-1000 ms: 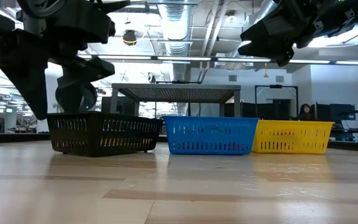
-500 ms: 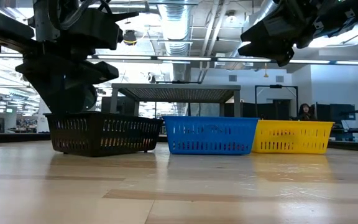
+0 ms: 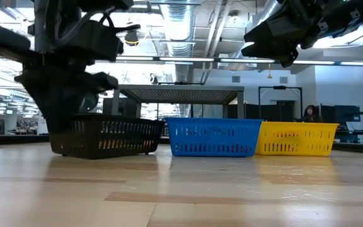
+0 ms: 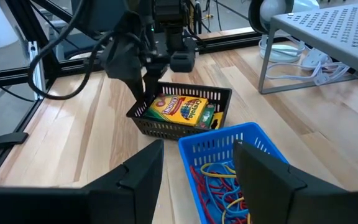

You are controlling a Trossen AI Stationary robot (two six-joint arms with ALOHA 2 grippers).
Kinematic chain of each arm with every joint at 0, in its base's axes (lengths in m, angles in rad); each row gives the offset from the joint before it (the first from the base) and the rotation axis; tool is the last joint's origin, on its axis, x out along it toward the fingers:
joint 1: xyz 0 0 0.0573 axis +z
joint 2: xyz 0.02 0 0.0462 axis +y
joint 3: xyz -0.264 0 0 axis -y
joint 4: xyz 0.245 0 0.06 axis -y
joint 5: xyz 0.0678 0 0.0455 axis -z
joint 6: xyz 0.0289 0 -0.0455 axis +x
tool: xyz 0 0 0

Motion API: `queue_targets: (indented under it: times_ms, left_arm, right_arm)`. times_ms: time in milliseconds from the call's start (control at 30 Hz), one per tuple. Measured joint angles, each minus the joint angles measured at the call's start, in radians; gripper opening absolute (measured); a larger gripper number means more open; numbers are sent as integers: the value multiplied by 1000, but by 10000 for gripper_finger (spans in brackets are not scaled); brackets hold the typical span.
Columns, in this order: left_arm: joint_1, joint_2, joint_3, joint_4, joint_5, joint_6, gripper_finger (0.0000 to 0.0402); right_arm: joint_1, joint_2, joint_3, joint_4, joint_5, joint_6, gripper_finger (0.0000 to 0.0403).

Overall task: Pick & Place Office Desk Supplies
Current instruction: Put the black bin on the shelf

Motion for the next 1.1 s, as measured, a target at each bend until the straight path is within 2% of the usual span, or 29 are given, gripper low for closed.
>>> queue_targets:
  times_ms: [167, 633, 867, 1100]
  left_arm:
    - [0, 32, 6, 6, 6, 1, 8]
    - [59, -110, 0, -97, 11, -41, 2]
    - [48, -153, 0, -123, -54, -86, 2]
    - [-2, -154, 0, -124, -168, -132, 1]
  right_arm:
    - [0, 0, 0, 2, 0, -1, 188]
    - [0, 0, 0, 0, 0, -4, 188]
    - [0, 0, 0, 0, 0, -3, 188]
    - [0, 0, 0, 1, 0, -3, 188]
